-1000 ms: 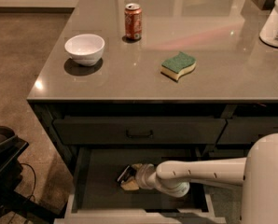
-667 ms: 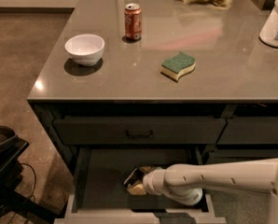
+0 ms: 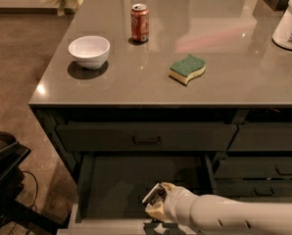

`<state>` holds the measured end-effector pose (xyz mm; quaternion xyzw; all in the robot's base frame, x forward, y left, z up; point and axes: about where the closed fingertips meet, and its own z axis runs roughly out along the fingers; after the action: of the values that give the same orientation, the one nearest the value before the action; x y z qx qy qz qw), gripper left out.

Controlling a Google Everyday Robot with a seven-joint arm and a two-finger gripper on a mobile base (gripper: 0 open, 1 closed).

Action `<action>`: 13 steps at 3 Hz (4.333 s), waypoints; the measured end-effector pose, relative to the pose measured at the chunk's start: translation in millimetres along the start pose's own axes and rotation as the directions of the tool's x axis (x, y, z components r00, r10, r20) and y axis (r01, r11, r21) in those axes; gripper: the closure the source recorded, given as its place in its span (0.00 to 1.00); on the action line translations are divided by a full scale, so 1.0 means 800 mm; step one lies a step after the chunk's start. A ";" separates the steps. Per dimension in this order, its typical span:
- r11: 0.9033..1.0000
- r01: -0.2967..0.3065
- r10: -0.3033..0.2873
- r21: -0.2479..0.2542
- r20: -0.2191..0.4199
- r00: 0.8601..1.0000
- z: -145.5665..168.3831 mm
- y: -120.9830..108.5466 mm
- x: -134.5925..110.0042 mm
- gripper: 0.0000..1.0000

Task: Pick rxbar chocolate from middle drawer and place on counter

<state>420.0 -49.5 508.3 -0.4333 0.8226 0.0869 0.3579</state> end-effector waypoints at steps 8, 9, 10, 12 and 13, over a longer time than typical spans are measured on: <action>0.767 0.581 -0.609 0.272 0.026 0.792 -0.250 -0.069 -0.285 1.00; 0.690 0.643 -0.691 0.333 0.039 0.722 -0.286 -0.093 -0.354 1.00; 0.690 0.643 -0.691 0.333 0.039 0.722 -0.286 -0.093 -0.355 1.00; 0.612 0.727 -0.785 0.311 0.127 0.607 -0.236 -0.142 -0.429 1.00; 0.579 0.764 -0.815 0.285 0.164 0.556 -0.198 -0.172 -0.473 1.00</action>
Offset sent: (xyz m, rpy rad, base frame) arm 0.0031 -0.0107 0.0272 -0.0331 -0.0574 -0.0095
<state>584.5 41.3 897.5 -0.7057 0.4846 -0.0984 0.5075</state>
